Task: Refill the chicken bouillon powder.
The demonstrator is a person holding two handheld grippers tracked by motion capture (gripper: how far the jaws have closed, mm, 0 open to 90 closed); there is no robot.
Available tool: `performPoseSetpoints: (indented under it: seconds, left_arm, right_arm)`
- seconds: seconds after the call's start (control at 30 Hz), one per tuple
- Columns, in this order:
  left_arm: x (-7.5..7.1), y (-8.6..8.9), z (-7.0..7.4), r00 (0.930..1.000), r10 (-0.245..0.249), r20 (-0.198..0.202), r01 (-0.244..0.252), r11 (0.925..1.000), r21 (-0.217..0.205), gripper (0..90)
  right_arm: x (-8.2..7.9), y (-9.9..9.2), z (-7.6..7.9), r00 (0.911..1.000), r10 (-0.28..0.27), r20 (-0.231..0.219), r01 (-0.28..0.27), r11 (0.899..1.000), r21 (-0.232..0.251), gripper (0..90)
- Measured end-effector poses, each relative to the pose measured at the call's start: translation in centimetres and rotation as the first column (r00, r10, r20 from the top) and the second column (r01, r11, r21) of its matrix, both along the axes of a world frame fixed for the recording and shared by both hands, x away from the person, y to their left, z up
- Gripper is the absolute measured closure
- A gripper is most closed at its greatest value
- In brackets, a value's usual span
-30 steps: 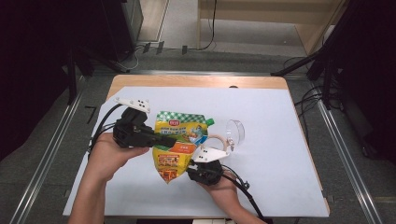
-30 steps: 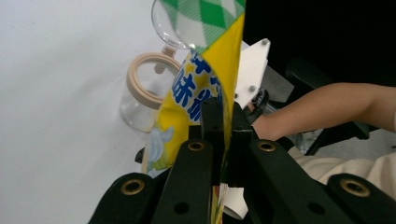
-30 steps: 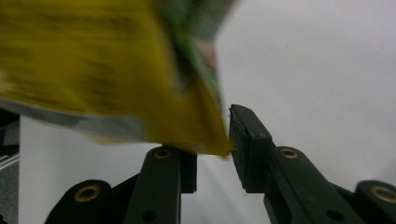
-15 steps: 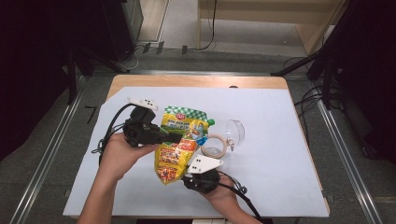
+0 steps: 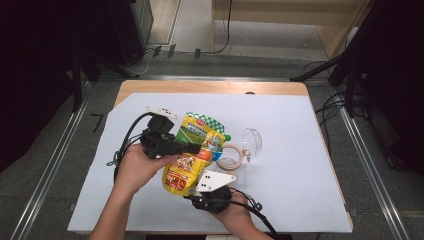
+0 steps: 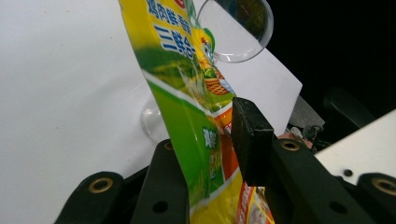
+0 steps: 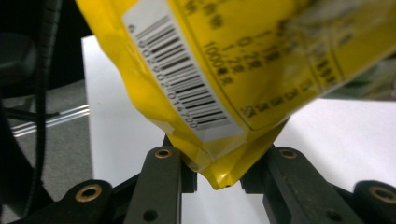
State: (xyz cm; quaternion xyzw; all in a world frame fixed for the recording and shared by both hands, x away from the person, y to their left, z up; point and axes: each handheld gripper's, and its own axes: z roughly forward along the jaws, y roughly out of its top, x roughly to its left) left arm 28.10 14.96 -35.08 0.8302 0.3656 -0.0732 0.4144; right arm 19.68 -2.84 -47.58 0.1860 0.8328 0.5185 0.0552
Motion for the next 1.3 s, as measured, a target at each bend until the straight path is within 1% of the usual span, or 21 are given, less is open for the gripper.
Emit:
performPoseSetpoints:
  seconds: [0.03,0.07,0.17,0.27,0.33,0.4,0.43,0.53,0.6,0.7,0.73,0.8,0.9,0.97,1.0,1.07,1.13,1.17,1.2,1.27,1.3]
  left_arm:
    - [0.0,-0.1,-0.1,1.0000,0.005,-0.008,-0.005,1.0000,0.001,75.5]
    - [0.0,-0.2,-0.1,0.9999,0.008,-0.008,-0.008,1.0000,0.004,75.4]
    - [0.1,-0.5,-0.3,0.9993,0.017,-0.032,-0.017,0.9998,0.014,74.4]
    - [0.1,-1.0,-0.5,0.9990,0.022,-0.038,-0.021,0.9995,0.024,72.8]
    - [0.1,-1.4,-0.7,0.9990,0.029,-0.035,-0.028,0.9986,0.046,70.6]
    - [0.2,-2.0,-0.9,0.9981,0.041,-0.046,-0.038,0.9973,0.063,67.2]
    - [0.2,-2.2,-1.0,0.9976,0.046,-0.052,-0.043,0.9968,0.067,66.1]
    - [0.4,-2.8,-1.1,0.9971,0.043,-0.062,-0.039,0.9971,0.066,63.6]
    - [0.7,-3.0,-1.3,0.9948,0.050,-0.089,-0.043,0.9965,0.072,62.7]
    - [1.2,-3.1,-1.6,0.9884,0.065,-0.137,-0.055,0.9958,0.074,62.6]
    - [1.4,-3.1,-1.5,0.9880,0.064,-0.140,-0.054,0.9957,0.075,62.6]
    - [1.6,-3.2,-1.2,0.9874,0.069,-0.143,-0.059,0.9955,0.075,62.1]
    - [2.2,-3.7,-0.7,0.9828,0.066,-0.172,-0.052,0.9952,0.083,61.8]
    - [2.5,-4.1,-0.4,0.9815,0.058,-0.182,-0.043,0.9954,0.086,61.8]
    - [2.5,-4.3,-0.3,0.9802,0.060,-0.189,-0.045,0.9958,0.080,61.6]
    - [2.5,-4.5,-0.1,0.9797,0.060,-0.191,-0.049,0.9970,0.060,59.3]
    - [2.5,-4.6,-0.1,0.9828,0.056,-0.176,-0.047,0.9974,0.056,61.0]
    - [2.5,-4.7,-0.1,0.9833,0.057,-0.173,-0.047,0.9971,0.059,62.1]
    - [2.5,-4.7,-0.1,0.9842,0.052,-0.169,-0.043,0.9974,0.059,63.1]
    - [2.5,-4.5,-0.1,0.9859,0.045,-0.161,-0.036,0.9978,0.056,63.2]
    - [2.4,-4.5,0.0,0.9863,0.051,-0.157,-0.043,0.9977,0.051,63.0]
  right_arm:
    - [-0.1,0.0,0.1,1.0000,0.006,-0.006,-0.006,1.000,0.004,74.2]
    - [-0.2,0.1,0.2,0.9999,0.012,-0.004,-0.012,1.000,0.006,74.0]
    - [-0.5,0.3,0.5,0.9998,0.022,0.003,-0.022,1.000,0.006,72.5]
    - [-0.6,0.4,0.6,0.9997,0.026,-0.002,-0.026,1.000,0.004,72.1]
    - [-0.6,0.4,0.7,0.9993,0.033,-0.016,-0.033,0.999,0.010,71.8]
    - [-0.5,0.5,0.8,0.9987,0.041,-0.029,-0.041,0.999,0.011,71.2]
    - [-0.5,0.5,0.8,0.9984,0.044,-0.034,-0.044,0.999,0.015,70.8]
    - [-0.5,0.5,1.1,0.9979,0.056,-0.032,-0.056,0.998,0.016,69.7]
    - [-0.5,0.5,1.2,0.9972,0.068,-0.031,-0.068,0.997,0.021,68.8]
    - [-0.6,0.8,1.5,0.9963,0.084,-0.017,-0.084,0.996,0.006,67.6]
    - [-0.6,0.9,1.5,0.9964,0.085,-0.007,-0.085,0.996,-0.001,67.4]
    - [-0.5,0.8,1.8,0.9960,0.089,-0.007,-0.089,0.996,0.001,67.2]
    - [-0.2,0.8,2.4,0.9954,0.096,-0.004,-0.096,0.995,-0.001,66.8]
    - [0.1,0.8,2.8,0.9944,0.104,-0.020,-0.104,0.995,-0.001,66.6]
    - [0.2,0.8,2.9,0.9947,0.101,-0.020,-0.101,0.995,0.001,66.5]
    - [0.6,0.8,3.1,0.9947,0.098,-0.030,-0.098,0.995,0.001,66.6]
    - [1.1,0.7,3.2,0.9947,0.095,-0.038,-0.096,0.995,-0.001,66.8]
    - [1.2,0.7,3.2,0.9942,0.093,-0.054,-0.094,0.996,-0.010,66.8]
    - [1.3,0.7,3.1,0.9948,0.092,-0.043,-0.093,0.996,-0.014,66.8]
    - [1.3,0.7,3.0,0.9949,0.093,-0.040,-0.094,0.995,-0.020,66.8]
    - [1.3,0.7,3.0,0.9950,0.093,-0.037,-0.093,0.995,-0.020,66.7]
